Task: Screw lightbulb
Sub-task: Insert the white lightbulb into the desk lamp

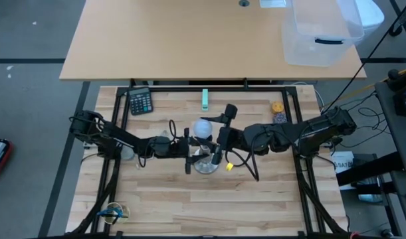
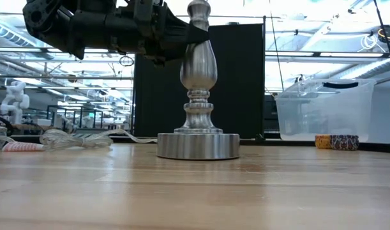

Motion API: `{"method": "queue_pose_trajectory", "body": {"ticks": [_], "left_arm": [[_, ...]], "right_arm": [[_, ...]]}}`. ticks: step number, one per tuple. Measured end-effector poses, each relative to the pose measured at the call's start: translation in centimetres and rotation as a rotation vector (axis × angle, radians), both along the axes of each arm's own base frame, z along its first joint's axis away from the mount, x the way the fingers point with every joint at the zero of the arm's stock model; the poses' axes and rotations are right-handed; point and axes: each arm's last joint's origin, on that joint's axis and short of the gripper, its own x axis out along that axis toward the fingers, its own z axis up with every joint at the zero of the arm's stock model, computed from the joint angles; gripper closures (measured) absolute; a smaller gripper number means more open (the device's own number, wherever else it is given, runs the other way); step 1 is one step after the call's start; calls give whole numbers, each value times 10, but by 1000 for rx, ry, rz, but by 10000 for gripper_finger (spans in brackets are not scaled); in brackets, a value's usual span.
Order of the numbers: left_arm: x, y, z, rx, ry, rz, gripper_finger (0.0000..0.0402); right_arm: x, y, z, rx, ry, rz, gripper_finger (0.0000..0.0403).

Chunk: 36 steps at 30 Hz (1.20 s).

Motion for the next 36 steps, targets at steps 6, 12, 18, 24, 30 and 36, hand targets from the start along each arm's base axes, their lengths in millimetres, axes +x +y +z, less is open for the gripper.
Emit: {"method": "queue_pose_trajectory", "body": {"ticks": [6,12,18,24,30,36], "left_arm": [[0,0,0,1,1,-1,191],[0,3,0,0,2,-15,191],[0,3,0,0,2,-16,191],[0,3,0,0,2,-19,191],[0,2,0,0,2,-22,191],[0,2,0,0,2,-22,191]], "right_arm": [[-2,5,-1,24,-5,-23,144],[-3,4,-2,52,-8,-69,144],[-4,4,-3,97,-6,-93,144],[-5,3,-4,117,-9,-109,144],[-6,3,-6,137,-3,-129,144],[-6,3,-7,179,-14,-146,144]]}}
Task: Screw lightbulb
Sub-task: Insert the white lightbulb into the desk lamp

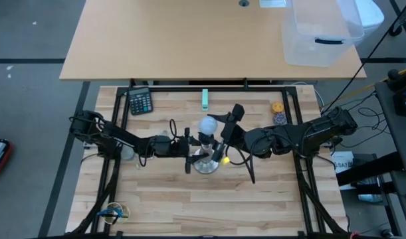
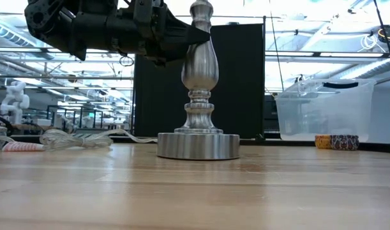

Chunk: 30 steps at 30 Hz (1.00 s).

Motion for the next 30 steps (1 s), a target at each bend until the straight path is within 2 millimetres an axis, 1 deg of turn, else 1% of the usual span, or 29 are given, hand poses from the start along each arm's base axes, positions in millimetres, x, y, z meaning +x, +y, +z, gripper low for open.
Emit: {"method": "queue_pose_trajectory", "body": {"ticks": [8,17,30], "left_arm": [[0,0,0,0,1,0,191],[0,-1,0,-4,1,-5,191],[0,-1,0,0,-2,5,191]], "right_arm": [[13,4,-13,-17,28,-24,143],[12,8,-11,-67,34,-4,133],[12,8,-12,-68,41,5,132]]}}
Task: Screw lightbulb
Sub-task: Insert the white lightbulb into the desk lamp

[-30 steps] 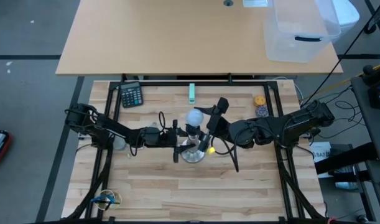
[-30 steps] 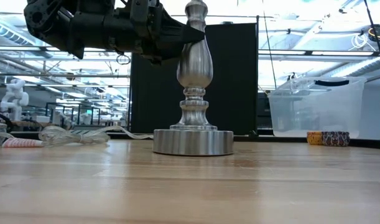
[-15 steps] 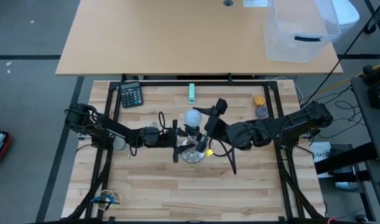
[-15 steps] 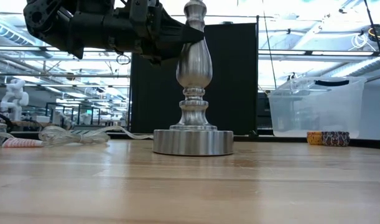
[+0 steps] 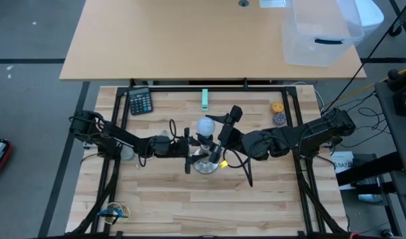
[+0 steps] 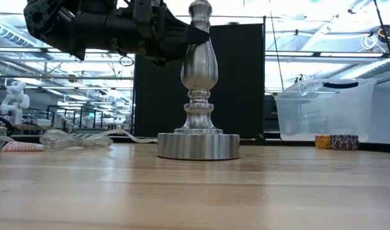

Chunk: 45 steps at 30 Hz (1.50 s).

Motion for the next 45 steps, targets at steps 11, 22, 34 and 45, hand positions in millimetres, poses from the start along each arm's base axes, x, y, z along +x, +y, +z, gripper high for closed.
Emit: {"method": "queue_pose_trajectory", "body": {"ticks": [11,22,34,45], "left_arm": [[0,0,3,-4,-36,4,239],[-1,-2,8,-8,-86,4,250],[-1,-2,12,7,-123,-1,220],[-1,-1,13,8,-136,2,219]], "right_arm": [[-2,5,-1,-53,38,22,131],[-2,5,-1,-50,36,22,131],[-3,7,-2,-66,54,34,131],[-3,7,-2,-44,43,21,129]]}}
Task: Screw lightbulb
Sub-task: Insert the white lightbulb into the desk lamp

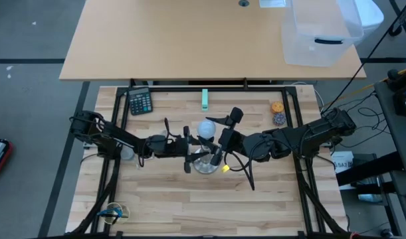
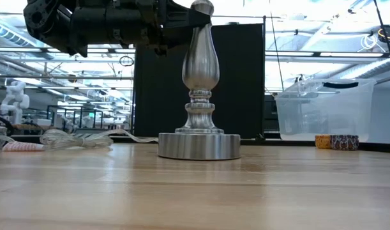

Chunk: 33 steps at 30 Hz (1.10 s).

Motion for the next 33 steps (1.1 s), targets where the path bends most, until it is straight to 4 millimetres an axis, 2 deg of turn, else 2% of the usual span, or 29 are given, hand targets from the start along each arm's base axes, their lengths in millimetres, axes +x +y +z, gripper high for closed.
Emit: {"method": "queue_pose_trajectory", "body": {"ticks": [24,28,31,33], "left_arm": [[0,1,0,-20,3,47,219],[0,1,0,-30,2,53,233],[0,1,0,-32,2,59,243],[0,2,0,-36,1,75,244]], "right_arm": [[-1,-2,-2,87,-50,-86,126],[0,-1,-3,99,-57,-104,126],[3,-1,-9,86,-44,-135,126],[5,1,-20,62,15,-141,126]]}}
